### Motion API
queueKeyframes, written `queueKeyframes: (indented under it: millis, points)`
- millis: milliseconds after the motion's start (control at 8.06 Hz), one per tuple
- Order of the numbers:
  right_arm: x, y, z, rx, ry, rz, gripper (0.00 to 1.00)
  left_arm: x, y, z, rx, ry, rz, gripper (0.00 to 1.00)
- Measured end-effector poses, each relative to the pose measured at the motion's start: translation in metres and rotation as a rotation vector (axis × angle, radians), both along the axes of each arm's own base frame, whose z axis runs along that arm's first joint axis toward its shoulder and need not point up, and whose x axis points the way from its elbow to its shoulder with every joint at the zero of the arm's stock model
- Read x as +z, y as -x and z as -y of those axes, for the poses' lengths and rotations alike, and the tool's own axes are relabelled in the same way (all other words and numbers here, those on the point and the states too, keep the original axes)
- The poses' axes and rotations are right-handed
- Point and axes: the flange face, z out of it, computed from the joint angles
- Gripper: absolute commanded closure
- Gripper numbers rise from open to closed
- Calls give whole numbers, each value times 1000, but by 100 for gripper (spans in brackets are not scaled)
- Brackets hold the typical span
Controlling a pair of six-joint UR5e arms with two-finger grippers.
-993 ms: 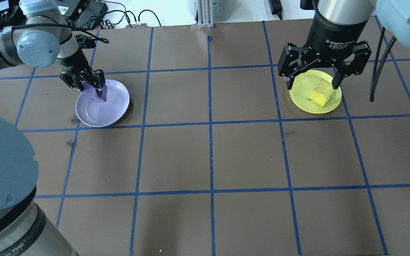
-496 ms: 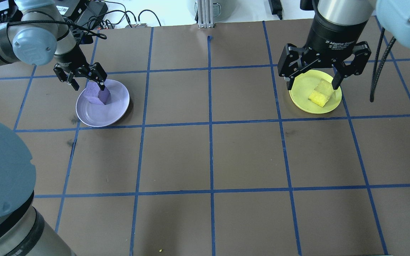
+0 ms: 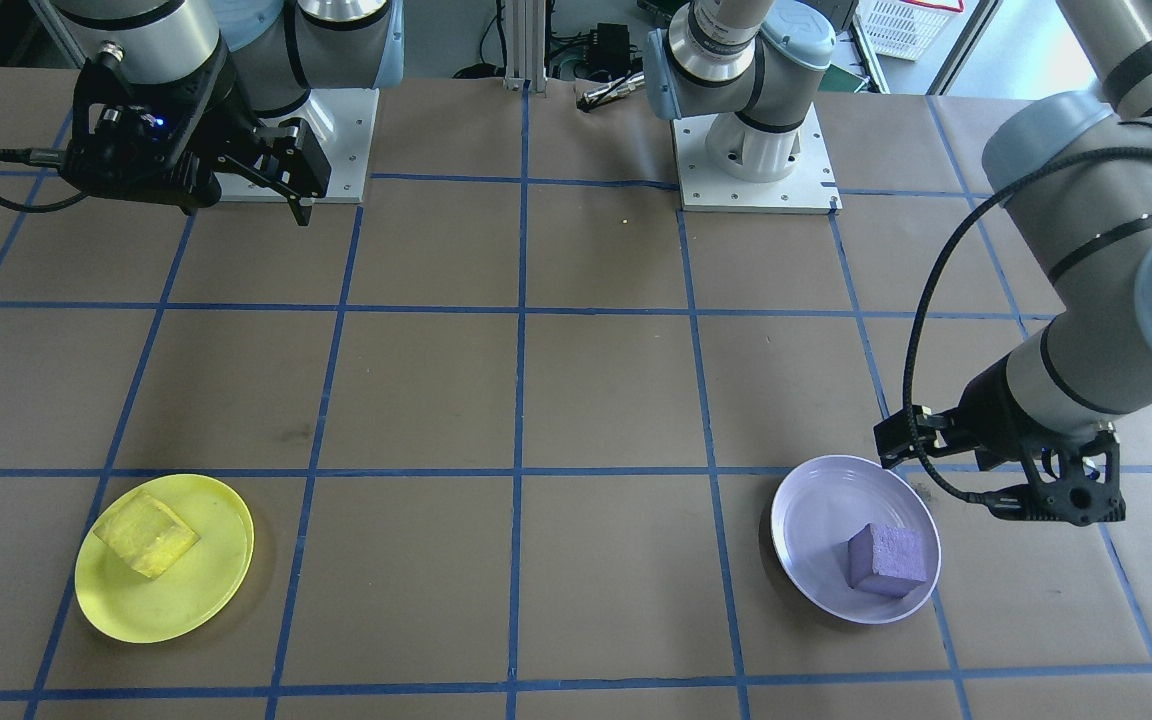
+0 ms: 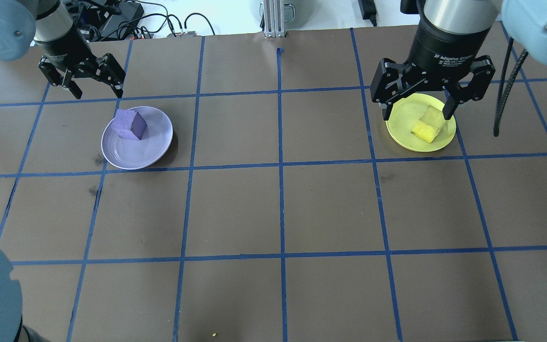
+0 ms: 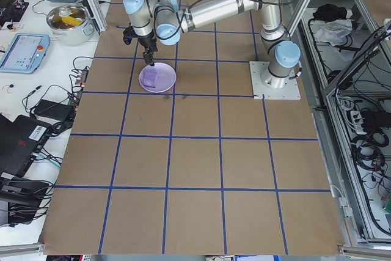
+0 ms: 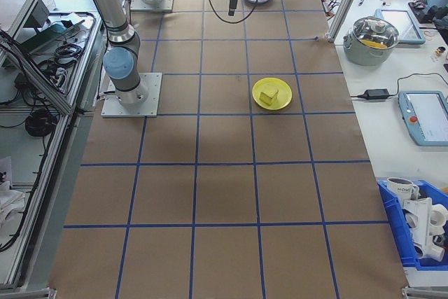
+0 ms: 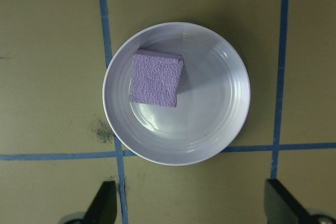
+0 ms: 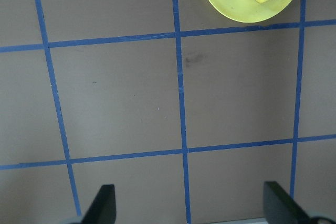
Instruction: Sort blocks by color into plates
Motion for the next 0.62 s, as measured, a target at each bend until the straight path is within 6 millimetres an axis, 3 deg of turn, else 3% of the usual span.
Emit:
queueKeyframes:
  millis: [248, 620]
  points:
    - [0, 0, 1, 0, 5, 0, 0, 50, 40, -30, 65, 24, 13, 0]
    - [1, 0, 2, -1, 18, 1, 0, 106, 118, -84, 72, 63, 21, 0]
